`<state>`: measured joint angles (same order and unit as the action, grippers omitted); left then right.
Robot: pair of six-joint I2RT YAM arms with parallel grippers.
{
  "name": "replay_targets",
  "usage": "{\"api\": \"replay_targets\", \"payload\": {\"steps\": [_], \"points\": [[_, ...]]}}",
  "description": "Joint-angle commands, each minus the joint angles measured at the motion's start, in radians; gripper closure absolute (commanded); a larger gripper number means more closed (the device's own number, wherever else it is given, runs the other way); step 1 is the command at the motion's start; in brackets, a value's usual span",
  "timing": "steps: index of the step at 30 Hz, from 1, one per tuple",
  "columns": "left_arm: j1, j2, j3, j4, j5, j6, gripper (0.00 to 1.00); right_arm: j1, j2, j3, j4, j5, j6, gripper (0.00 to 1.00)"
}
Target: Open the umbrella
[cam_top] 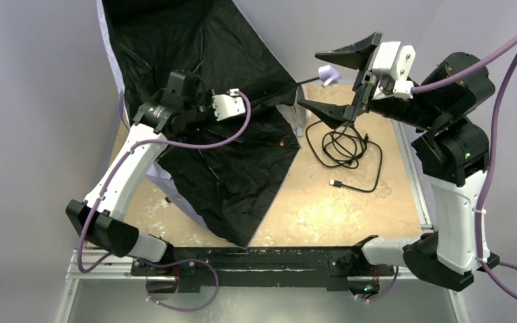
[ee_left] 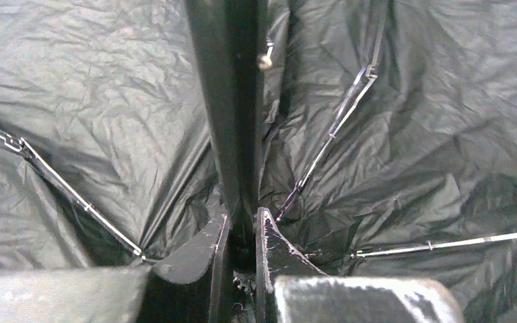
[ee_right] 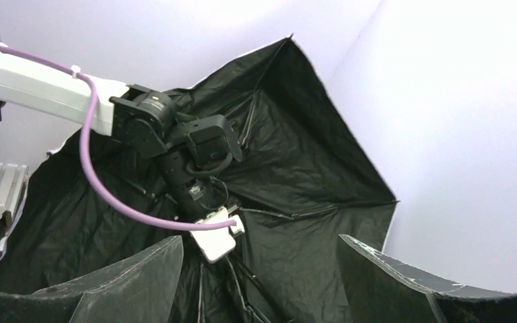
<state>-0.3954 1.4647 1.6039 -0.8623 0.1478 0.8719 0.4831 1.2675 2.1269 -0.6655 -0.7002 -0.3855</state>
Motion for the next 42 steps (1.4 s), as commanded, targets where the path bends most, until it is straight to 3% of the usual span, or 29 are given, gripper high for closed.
{"api": "replay_targets", "payload": {"steps": [1,10,15,18,25,29,31,33,35,38,42], "points": [[-0.028,-0.101,0.087,0.036,-0.269,0.247,1.0,0.001,0.009,0.045,0.037,-0.034,0.062,0.17],[-0.127,-0.172,0.105,0.143,-0.494,0.614,1.0,0.054,0.003,-0.214,-0.236,-0.063,-0.007,0.21],[-0.168,-0.179,0.066,0.222,-0.578,0.762,1.0,0.083,-0.006,-0.312,-0.297,-0.083,-0.039,0.2],[-0.182,-0.179,0.076,0.255,-0.588,0.799,1.0,0.096,-0.013,-0.398,-0.3,-0.017,-0.083,0.23],[-0.184,-0.23,0.016,0.318,-0.575,0.884,1.0,0.098,-0.011,-0.515,-0.274,0.197,-0.047,0.46],[-0.174,-0.239,-0.006,0.341,-0.581,0.911,1.0,0.099,-0.004,-0.586,-0.278,0.236,-0.014,0.71],[-0.156,-0.242,-0.015,0.355,-0.581,0.922,1.0,0.098,-0.003,-0.622,-0.296,0.248,-0.007,0.77],[-0.122,-0.249,-0.03,0.372,-0.572,0.943,1.0,0.099,-0.013,-0.661,-0.321,0.247,-0.036,0.92],[-0.068,-0.254,-0.054,0.408,-0.551,0.978,1.0,0.098,-0.033,-0.701,-0.342,0.229,-0.046,1.0],[0.027,-0.258,-0.105,0.482,-0.531,1.039,1.0,0.098,-0.063,-0.715,-0.379,0.168,-0.081,1.0],[0.087,-0.258,-0.22,0.638,-0.505,1.143,0.9,0.101,-0.043,-0.635,-0.408,0.056,-0.101,1.0]]}}
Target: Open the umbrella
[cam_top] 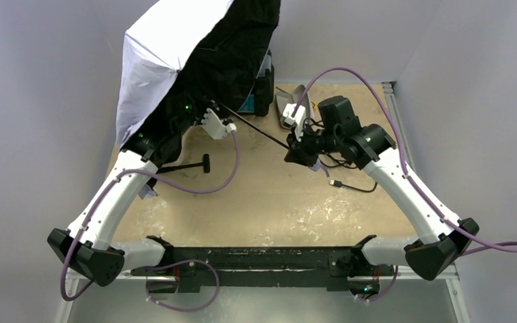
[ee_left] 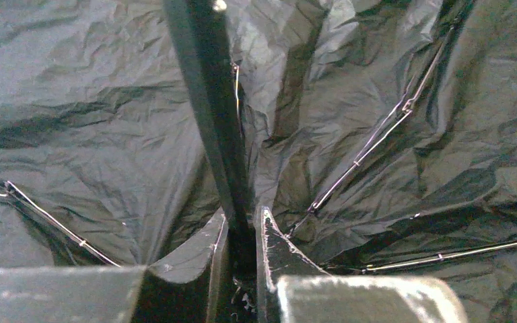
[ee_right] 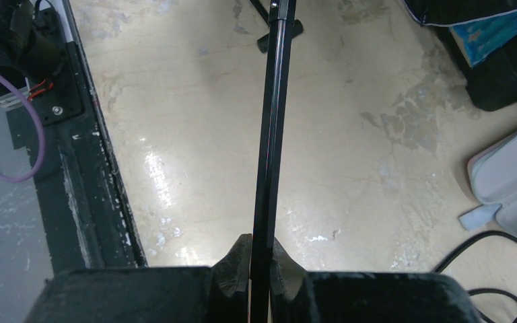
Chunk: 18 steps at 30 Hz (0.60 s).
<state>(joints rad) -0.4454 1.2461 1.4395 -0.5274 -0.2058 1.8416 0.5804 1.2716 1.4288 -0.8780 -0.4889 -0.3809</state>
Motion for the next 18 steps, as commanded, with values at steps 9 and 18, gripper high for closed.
{"api": "replay_targets", "payload": {"steps": [9,18], "points": [[0.392,0.069,0.031,0.403,-0.15,0.281,0.86,0.001,-0.107,0.027,-0.281,-0.199,-0.154,1.0],[0.658,0.218,0.265,0.413,-0.127,0.366,0.86,0.002,-0.184,-0.071,-0.279,-0.144,-0.169,1.0]]}}
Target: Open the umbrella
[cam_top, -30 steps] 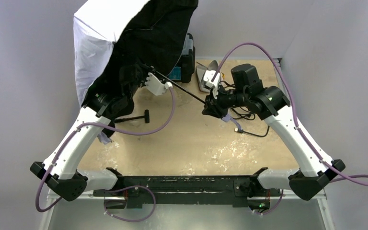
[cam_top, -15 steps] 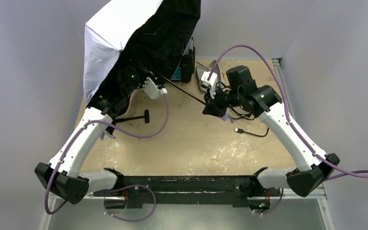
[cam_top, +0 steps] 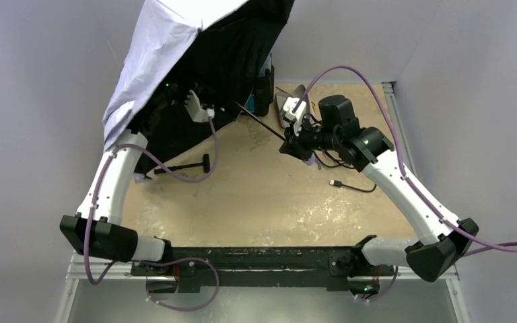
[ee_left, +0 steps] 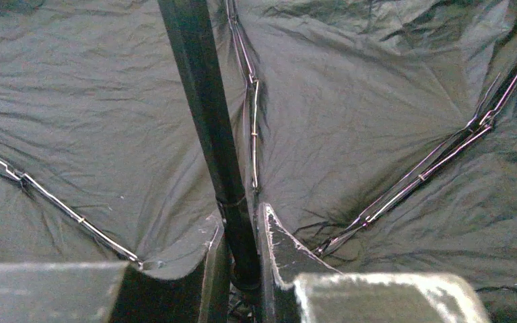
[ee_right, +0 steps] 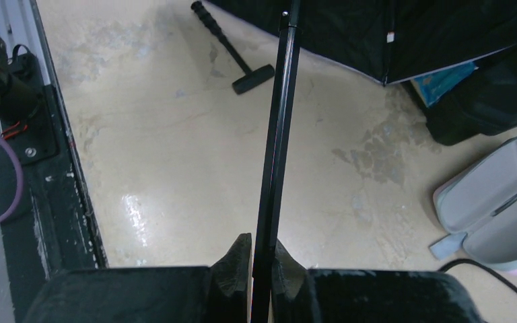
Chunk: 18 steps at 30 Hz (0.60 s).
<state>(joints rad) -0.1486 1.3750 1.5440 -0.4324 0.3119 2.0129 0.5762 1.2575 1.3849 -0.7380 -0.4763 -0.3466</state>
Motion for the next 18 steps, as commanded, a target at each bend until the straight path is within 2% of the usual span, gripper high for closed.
{"api": "replay_targets", "payload": {"steps": [1,13,18], "points": [[0.38,0.105,0.184,0.314,-0.647,0.201,0.86,0.005,-0.171,-0.025,-0.419,-0.158,-0.205,1.0],[0.585,0.286,0.457,0.263,-0.694,0.247,0.94,0.005,-0.16,-0.002,-0.393,-0.193,-0.209,1.0],[0.596,0.228,0.372,0.28,-0.616,0.235,0.94,0.006,-0.113,0.043,-0.341,-0.213,-0.197,1.0]]}}
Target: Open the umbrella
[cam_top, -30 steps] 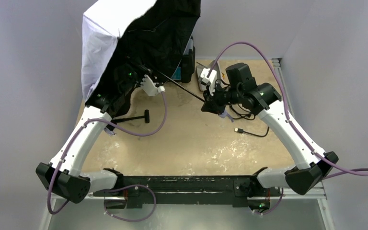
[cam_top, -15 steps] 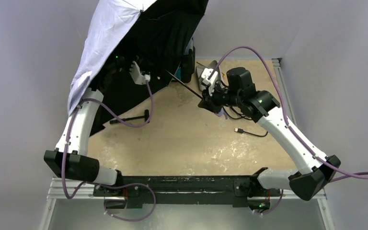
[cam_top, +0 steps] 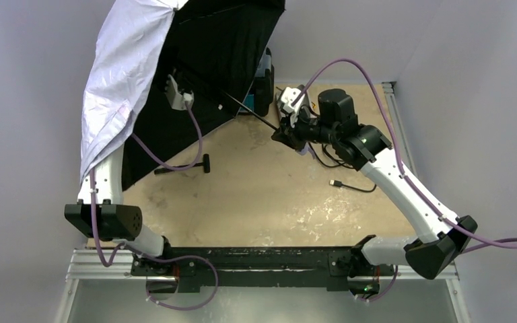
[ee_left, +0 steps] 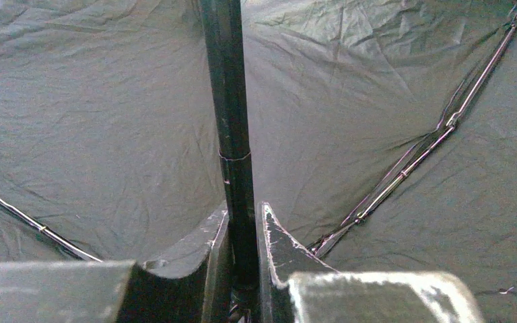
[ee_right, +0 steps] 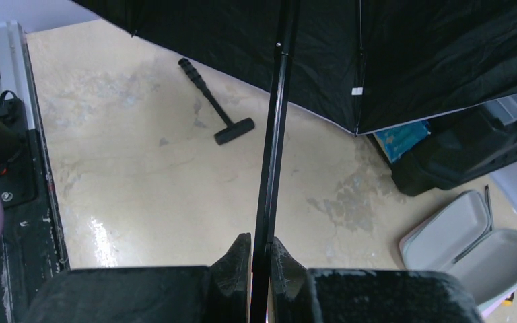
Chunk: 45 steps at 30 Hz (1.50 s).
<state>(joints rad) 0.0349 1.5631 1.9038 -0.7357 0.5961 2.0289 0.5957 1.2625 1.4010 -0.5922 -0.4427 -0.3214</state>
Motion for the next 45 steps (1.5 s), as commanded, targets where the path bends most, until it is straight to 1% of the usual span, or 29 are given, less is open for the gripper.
{"api": "replay_targets", "payload": {"steps": [1,4,6,8,9,11,14,17,18,21,22,24,25,29,30,32,34,35,36,37,39,42,45], "points": [[0.407,0.007,-0.025,0.594,-0.873,0.217,0.94,-0.014,-0.107,0.041,-0.479,-0.255,-0.227,1.0],[0.369,-0.085,-0.157,0.629,-0.78,0.192,0.93,-0.012,-0.078,0.074,-0.443,-0.281,-0.214,1.0],[0.321,-0.167,-0.242,0.632,-0.701,0.171,0.91,-0.013,-0.062,0.088,-0.409,-0.306,-0.193,1.0],[0.262,-0.256,-0.322,0.597,-0.623,0.127,0.8,-0.011,-0.038,0.11,-0.374,-0.331,-0.17,1.0],[0.229,-0.297,-0.36,0.58,-0.58,0.097,0.7,-0.009,-0.024,0.121,-0.366,-0.343,-0.169,1.0],[0.17,-0.367,-0.44,0.547,-0.527,0.088,0.6,-0.005,-0.003,0.146,-0.339,-0.368,-0.139,1.0],[0.088,-0.436,-0.561,0.545,-0.514,0.091,0.47,0.005,0.013,0.174,-0.296,-0.389,-0.101,1.0],[0.02,-0.482,-0.641,0.513,-0.512,0.075,0.42,0.016,0.016,0.187,-0.267,-0.398,-0.077,1.0],[0.0,-0.489,-0.658,0.51,-0.518,0.065,0.38,0.021,0.013,0.186,-0.257,-0.398,-0.065,1.0],[-0.068,-0.502,-0.696,0.494,-0.542,0.047,0.33,0.032,0.004,0.178,-0.23,-0.398,-0.029,1.0],[-0.08,-0.512,-0.705,0.479,-0.527,0.04,0.31,0.036,0.0,0.171,-0.216,-0.397,-0.018,1.0],[-0.114,-0.534,-0.709,0.428,-0.483,0.023,0.24,0.038,-0.009,0.149,-0.19,-0.388,0.0,1.0],[-0.137,-0.546,-0.704,0.39,-0.454,0.006,0.23,0.039,-0.012,0.14,-0.178,-0.384,0.01,1.0],[-0.191,-0.567,-0.643,0.223,-0.328,-0.045,0.22,0.04,-0.02,0.121,-0.155,-0.378,0.022,1.0],[-0.208,-0.569,-0.627,0.187,-0.312,-0.064,0.24,0.04,-0.021,0.117,-0.144,-0.379,0.033,1.0],[-0.223,-0.567,-0.575,0.066,-0.264,-0.091,0.33,0.041,-0.021,0.115,-0.131,-0.373,0.036,1.0],[-0.236,-0.578,-0.552,-0.015,-0.232,-0.095,0.38,0.04,-0.021,0.115,-0.129,-0.36,0.043,1.0],[-0.242,-0.59,-0.565,-0.02,-0.237,-0.088,0.39,0.04,-0.025,0.113,-0.127,-0.355,0.044,1.0],[-0.248,-0.601,-0.585,-0.015,-0.261,-0.071,0.41,0.04,-0.03,0.106,-0.121,-0.356,0.052,1.0],[-0.251,-0.611,-0.613,-0.011,-0.314,-0.06,0.43,0.04,-0.038,0.102,-0.118,-0.357,0.061,1.0],[-0.251,-0.606,-0.628,0.03,-0.422,-0.108,0.48,0.04,-0.048,0.095,-0.125,-0.358,0.057,1.0],[-0.232,-0.558,-0.614,0.075,-0.669,-0.166,0.48,0.038,-0.064,0.091,-0.142,-0.333,0.058,1.0],[-0.16,-0.538,-0.636,0.194,-0.777,-0.174,0.47,0.038,-0.081,0.081,-0.14,-0.306,0.095,1.0]]}}
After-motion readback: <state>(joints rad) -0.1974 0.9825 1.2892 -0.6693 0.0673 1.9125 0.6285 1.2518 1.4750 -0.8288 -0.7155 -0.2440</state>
